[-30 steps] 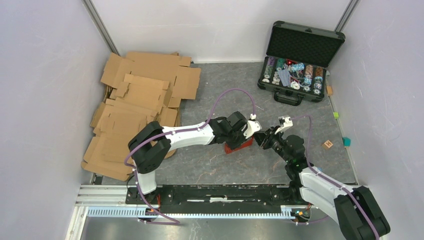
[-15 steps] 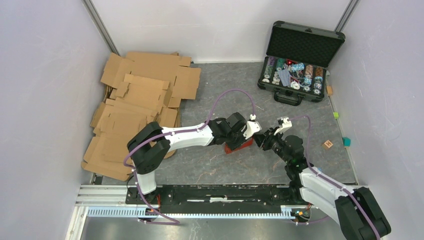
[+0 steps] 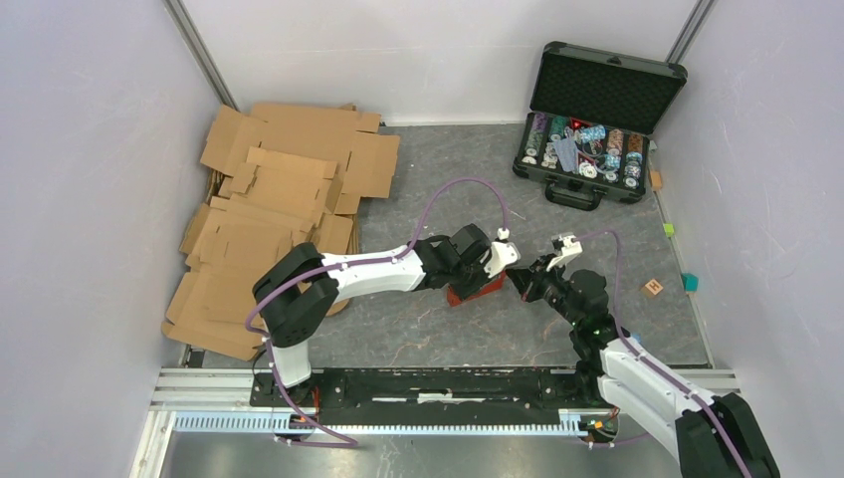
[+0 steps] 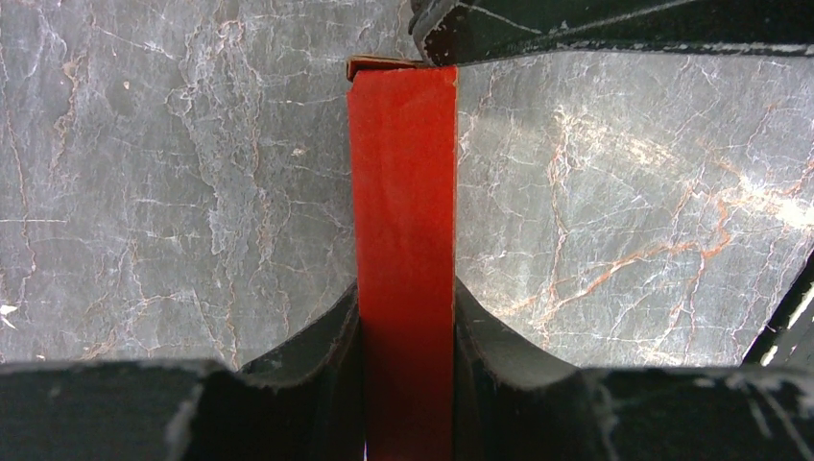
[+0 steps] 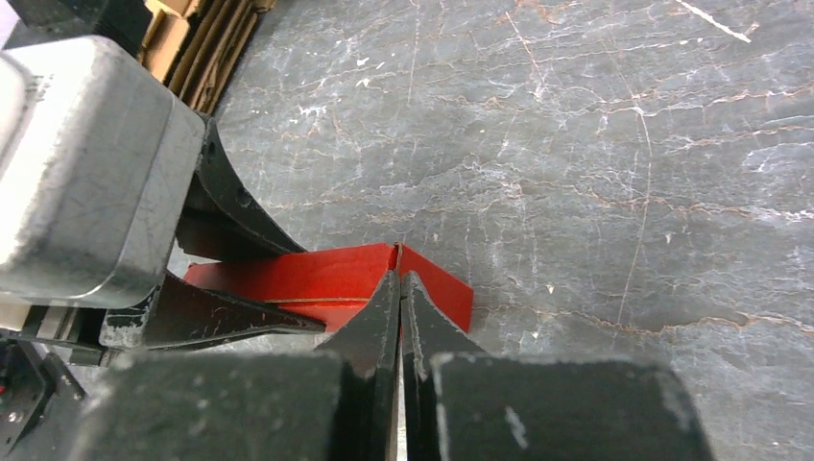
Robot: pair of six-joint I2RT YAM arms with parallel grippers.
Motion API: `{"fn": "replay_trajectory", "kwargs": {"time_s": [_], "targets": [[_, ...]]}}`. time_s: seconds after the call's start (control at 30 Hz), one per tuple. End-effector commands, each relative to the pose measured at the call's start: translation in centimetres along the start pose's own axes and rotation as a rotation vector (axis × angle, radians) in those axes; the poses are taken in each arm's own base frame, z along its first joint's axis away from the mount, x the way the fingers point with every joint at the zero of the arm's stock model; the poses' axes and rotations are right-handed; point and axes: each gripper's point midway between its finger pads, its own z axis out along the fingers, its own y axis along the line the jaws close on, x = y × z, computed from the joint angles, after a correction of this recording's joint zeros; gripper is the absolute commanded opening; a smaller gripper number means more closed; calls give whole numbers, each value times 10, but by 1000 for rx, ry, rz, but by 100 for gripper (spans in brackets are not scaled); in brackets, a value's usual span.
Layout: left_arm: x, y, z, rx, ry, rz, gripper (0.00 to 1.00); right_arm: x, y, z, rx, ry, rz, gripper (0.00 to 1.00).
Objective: Fold the paper box
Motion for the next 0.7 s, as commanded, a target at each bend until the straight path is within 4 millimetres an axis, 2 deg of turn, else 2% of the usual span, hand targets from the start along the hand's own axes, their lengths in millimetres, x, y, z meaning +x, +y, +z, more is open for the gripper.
{"fn": "replay_trajectory", "kwargs": {"time_s": [0.0, 0.13, 0.3, 0.4, 0.53, 0.67], "targets": [[49, -14, 2, 46, 155, -22, 36, -5, 29, -3, -157, -39, 37, 0], [49, -14, 1, 44, 154, -19, 36, -13, 31, -6, -169, -84, -4, 0], [49, -14, 1, 45, 155, -20, 36, -35, 8, -8, -11, -143, -61, 0], [49, -14, 2, 44, 156, -19, 36, -40, 19, -9, -66, -162, -52, 0], [49, -14, 2, 45, 156, -19, 36, -29, 35, -6, -154, -114, 15, 0], [49, -14, 2, 45, 157, -21, 36, -12, 32, -4, -169, -81, 70, 0]]}}
